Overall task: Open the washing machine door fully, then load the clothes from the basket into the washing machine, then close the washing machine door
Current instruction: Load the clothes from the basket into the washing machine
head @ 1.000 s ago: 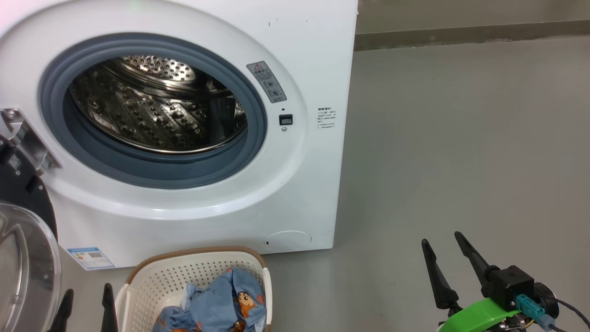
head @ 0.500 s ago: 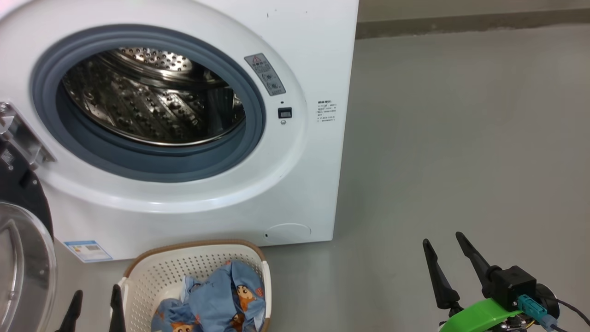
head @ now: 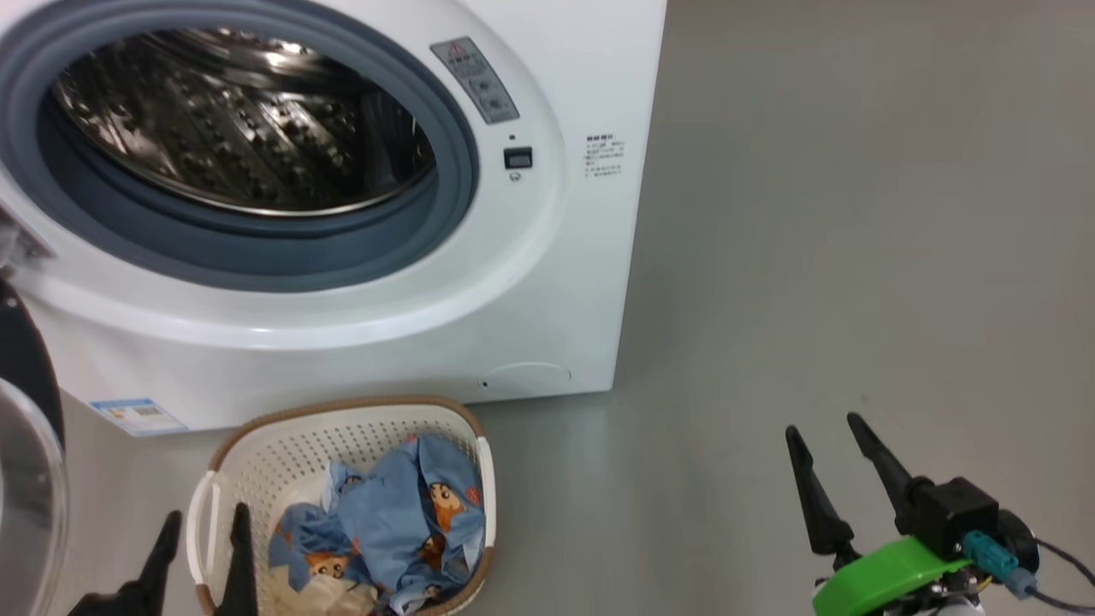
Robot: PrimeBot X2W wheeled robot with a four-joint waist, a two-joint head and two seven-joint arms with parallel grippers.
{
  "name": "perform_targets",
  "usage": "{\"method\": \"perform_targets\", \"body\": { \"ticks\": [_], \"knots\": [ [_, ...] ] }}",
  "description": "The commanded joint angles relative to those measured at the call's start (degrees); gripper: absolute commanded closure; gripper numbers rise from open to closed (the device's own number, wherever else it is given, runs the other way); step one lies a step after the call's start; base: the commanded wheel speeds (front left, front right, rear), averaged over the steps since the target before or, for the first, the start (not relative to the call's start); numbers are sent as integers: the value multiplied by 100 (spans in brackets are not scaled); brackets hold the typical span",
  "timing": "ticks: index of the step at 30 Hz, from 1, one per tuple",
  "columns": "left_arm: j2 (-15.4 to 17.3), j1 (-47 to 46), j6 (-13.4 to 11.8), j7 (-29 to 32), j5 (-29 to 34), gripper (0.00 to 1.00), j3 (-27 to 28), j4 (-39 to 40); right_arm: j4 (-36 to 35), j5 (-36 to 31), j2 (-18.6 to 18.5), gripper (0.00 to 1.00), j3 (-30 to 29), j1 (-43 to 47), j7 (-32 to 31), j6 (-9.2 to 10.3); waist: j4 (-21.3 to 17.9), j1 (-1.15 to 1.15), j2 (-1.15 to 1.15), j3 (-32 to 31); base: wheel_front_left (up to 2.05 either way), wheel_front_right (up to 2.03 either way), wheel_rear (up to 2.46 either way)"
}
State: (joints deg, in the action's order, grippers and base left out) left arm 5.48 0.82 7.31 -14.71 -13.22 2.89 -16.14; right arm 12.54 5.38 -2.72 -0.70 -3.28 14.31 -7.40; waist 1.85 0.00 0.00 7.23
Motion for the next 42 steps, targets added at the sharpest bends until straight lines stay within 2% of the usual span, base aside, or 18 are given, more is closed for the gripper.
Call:
{"method": "perform_targets", "body": {
  "ticks": [1, 6, 24, 32, 42],
  "knots": [
    [173, -270, 17, -29, -137, 0, 41, 1, -155, 51, -16, 0, 138, -286, 69, -9, -75, 0, 0, 317, 0, 0, 0],
    [232, -440, 17, -29, -434, 0, -215, -233, -182, 69, -16, 0, 140, -368, 69, -9, -122, 0, 0, 586, 0, 0, 0],
    [971, -1768, 17, -29, -1667, 0, -1544, -1024, -318, 54, -16, 0, 79, -769, 69, -9, -548, 0, 0, 2139, 0, 0, 0],
    [1278, -2482, 17, -29, -2250, 0, -2031, -1271, -461, 56, -16, 0, 75, -882, 69, -9, -648, 0, 0, 2948, 0, 0, 0],
    [1656, -3320, 17, -29, -3091, 0, -2937, -1844, -634, 101, -16, 0, 112, -1025, 69, -9, -750, 0, 0, 3797, 0, 0, 0]
  ]
}}
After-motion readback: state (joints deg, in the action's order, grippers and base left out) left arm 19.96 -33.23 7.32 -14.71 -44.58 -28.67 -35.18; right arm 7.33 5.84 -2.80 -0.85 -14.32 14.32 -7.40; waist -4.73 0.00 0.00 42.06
